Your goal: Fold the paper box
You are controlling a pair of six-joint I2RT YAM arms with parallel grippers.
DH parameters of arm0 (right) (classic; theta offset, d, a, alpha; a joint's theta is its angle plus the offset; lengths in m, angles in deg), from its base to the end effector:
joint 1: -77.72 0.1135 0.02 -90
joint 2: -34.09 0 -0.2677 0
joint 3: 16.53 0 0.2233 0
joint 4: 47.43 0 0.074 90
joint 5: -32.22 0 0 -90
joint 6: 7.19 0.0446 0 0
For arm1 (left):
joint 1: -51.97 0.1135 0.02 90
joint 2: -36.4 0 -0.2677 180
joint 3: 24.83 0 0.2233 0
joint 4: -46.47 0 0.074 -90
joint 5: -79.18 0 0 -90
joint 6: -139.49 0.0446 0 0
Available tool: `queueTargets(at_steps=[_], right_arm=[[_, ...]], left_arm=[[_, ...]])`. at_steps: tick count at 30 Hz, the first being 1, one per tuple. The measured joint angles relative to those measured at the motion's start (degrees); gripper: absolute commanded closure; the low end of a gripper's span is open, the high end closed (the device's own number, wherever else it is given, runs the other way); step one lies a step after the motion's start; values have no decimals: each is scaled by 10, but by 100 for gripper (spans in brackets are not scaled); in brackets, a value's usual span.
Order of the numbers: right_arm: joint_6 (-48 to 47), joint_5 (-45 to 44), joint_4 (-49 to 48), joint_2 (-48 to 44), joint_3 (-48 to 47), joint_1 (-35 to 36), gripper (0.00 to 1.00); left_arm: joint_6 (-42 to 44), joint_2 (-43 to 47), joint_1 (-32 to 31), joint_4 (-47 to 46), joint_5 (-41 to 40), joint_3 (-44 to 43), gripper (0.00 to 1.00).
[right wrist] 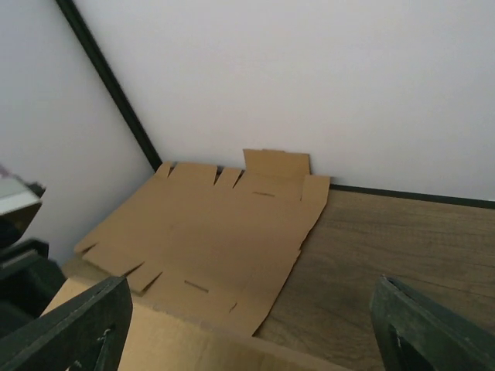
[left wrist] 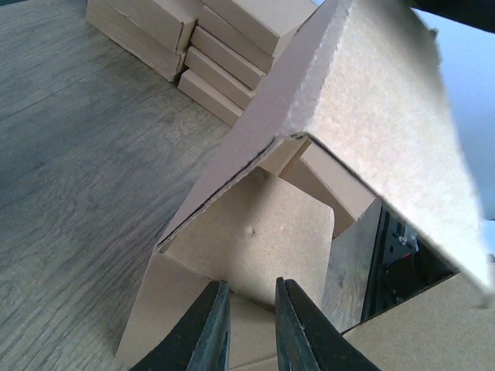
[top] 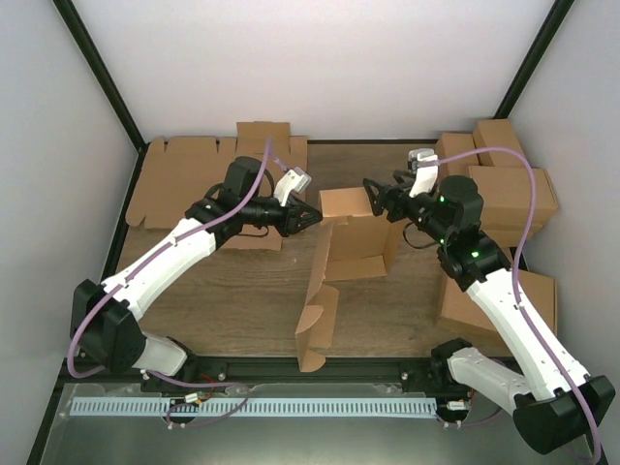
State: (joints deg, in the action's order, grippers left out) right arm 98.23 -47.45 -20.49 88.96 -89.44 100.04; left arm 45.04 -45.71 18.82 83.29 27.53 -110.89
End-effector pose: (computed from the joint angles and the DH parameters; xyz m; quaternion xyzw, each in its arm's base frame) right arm 0.1771 0.0814 0.3834 -0.1040 0.7519 0.2741 0.5905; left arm 0.2340 -0.1859 0.3349 0.3578 0.7647 -0.4186 0.3346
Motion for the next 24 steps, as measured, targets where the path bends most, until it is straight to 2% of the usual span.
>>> queueTargets(at_steps=[7,14,21,24], right_arm=[[-139,96,29,26,-20,0,18],[-257,127,83,88,-123,0,22],[-302,161,179,171,-265,0,26],[-299,174,216,192,-284,0,27]], left_arm=[[0,3,0,5,-2,0,81],[0,6,-1,7,-4,2,81],[0,9,-2,7,-6,4,81],[0,10,-3,7,-7,6,81]])
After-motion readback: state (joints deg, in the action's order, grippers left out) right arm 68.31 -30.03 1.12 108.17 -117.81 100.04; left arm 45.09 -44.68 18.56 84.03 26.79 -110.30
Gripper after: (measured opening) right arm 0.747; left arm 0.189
